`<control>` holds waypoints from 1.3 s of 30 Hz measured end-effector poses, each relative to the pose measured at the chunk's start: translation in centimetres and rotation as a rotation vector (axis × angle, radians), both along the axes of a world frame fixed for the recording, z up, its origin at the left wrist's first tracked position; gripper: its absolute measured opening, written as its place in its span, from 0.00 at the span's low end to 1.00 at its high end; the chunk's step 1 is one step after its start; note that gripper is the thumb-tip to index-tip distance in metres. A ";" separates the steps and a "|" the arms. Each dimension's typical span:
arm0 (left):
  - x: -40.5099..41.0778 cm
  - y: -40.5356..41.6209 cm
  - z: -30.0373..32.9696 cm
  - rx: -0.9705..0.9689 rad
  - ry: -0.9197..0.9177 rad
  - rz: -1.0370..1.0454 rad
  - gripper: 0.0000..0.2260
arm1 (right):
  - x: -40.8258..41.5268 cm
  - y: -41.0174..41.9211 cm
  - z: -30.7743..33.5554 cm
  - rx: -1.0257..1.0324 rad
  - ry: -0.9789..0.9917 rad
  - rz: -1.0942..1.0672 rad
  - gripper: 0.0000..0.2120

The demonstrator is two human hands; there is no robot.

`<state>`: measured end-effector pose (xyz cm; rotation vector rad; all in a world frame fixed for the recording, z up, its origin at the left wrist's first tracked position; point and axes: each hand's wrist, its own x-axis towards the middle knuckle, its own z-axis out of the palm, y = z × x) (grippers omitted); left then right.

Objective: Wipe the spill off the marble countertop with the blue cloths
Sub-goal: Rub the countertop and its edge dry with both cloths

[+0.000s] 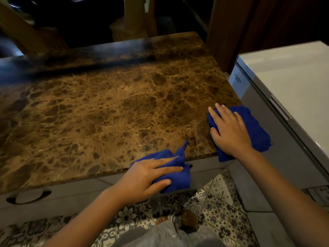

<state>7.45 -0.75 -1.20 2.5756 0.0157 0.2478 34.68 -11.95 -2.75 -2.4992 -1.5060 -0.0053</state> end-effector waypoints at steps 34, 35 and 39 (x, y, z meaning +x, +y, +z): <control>14.6 5.0 -2.0 0.282 0.173 0.305 0.30 | 3.0 -1.4 -0.6 0.012 0.002 -0.011 0.26; 14.2 4.1 -1.9 0.294 0.158 0.244 0.30 | 3.1 -1.3 -0.6 0.013 0.003 -0.014 0.26; 13.1 2.4 -2.2 0.416 0.141 0.306 0.29 | 3.0 -1.4 -0.6 0.013 0.009 -0.023 0.26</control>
